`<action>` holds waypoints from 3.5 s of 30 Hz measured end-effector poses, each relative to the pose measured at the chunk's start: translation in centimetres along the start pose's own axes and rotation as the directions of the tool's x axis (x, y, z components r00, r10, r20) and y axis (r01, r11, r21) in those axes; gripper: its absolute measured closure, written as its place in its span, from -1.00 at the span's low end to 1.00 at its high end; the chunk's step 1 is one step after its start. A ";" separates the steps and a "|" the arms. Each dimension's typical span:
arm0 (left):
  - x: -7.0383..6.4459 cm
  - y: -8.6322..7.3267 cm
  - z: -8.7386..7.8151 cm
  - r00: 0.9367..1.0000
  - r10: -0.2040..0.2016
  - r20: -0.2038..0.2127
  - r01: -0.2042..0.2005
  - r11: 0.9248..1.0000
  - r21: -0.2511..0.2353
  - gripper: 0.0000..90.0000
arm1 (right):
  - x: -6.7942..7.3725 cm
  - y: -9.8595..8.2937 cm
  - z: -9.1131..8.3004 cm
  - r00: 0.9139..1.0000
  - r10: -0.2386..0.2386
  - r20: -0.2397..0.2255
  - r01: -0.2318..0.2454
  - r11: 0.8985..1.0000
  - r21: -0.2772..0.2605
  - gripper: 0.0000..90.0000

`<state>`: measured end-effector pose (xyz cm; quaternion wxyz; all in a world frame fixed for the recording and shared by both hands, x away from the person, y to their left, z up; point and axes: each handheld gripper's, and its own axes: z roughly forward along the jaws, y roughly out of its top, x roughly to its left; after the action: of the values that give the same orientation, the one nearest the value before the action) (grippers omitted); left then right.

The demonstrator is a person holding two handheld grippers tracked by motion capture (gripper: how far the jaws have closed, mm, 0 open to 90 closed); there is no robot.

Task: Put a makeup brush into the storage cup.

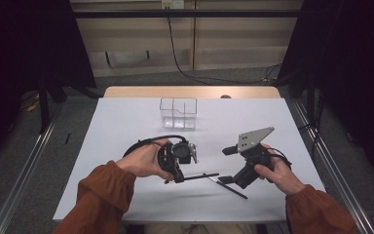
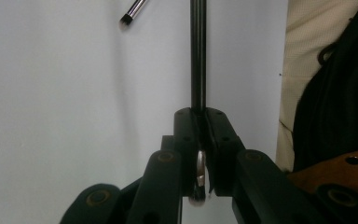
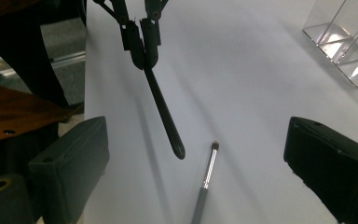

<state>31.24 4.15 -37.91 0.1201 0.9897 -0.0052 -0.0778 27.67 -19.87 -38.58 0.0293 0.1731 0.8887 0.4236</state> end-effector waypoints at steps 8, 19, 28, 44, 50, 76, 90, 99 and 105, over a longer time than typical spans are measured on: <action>0.0 0.1 0.1 1.000 0.002 0.000 -0.002 1.000 0.013 0.87 | -0.4 1.6 0.5 0.998 -0.002 -0.068 0.011 0.993 0.121 -0.90; -0.1 0.1 -0.3 1.000 -0.003 -0.009 0.003 1.000 0.000 0.87 | -1.1 2.7 1.4 0.991 -0.031 -0.134 0.065 0.964 0.258 -0.89; -0.1 0.3 -0.1 1.000 0.003 0.000 -0.003 1.000 0.013 0.87 | -1.3 3.5 2.5 0.989 -0.034 -0.147 0.090 0.912 0.400 -0.77; 0.0 0.4 0.0 1.000 0.011 0.000 -0.011 1.000 0.029 0.87 | -1.3 3.9 5.0 0.982 -0.036 -0.186 0.131 0.839 0.528 -0.06; 0.1 0.5 0.2 1.000 0.023 0.002 -0.023 0.999 0.026 0.87 | -1.3 4.0 5.0 0.978 -0.032 -0.207 0.138 0.843 0.521 0.19; 0.1 0.5 0.3 1.000 0.032 -0.001 -0.032 0.999 0.028 0.87 | -1.1 4.1 6.2 0.968 -0.025 -0.249 0.154 0.844 0.514 0.84; 0.3 0.1 0.6 1.000 0.026 -0.005 -0.026 1.000 -0.002 0.84 | -1.2 3.7 6.4 0.966 -0.008 -0.259 0.144 0.847 0.512 0.87; 0.6 -0.5 0.8 1.000 -0.026 0.002 0.026 0.997 -0.075 0.68 | -1.3 3.7 6.1 0.970 -0.016 -0.242 0.138 0.858 0.495 0.87; 0.8 -0.9 1.4 0.998 -0.055 -0.015 0.053 0.992 -0.111 0.43 | -1.4 3.6 6.0 0.971 -0.015 -0.239 0.134 0.861 0.491 0.87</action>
<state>31.79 4.71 -39.60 0.1724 0.9820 0.0271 -0.0721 31.23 -13.81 -39.83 -0.1020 0.0907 0.9717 0.1927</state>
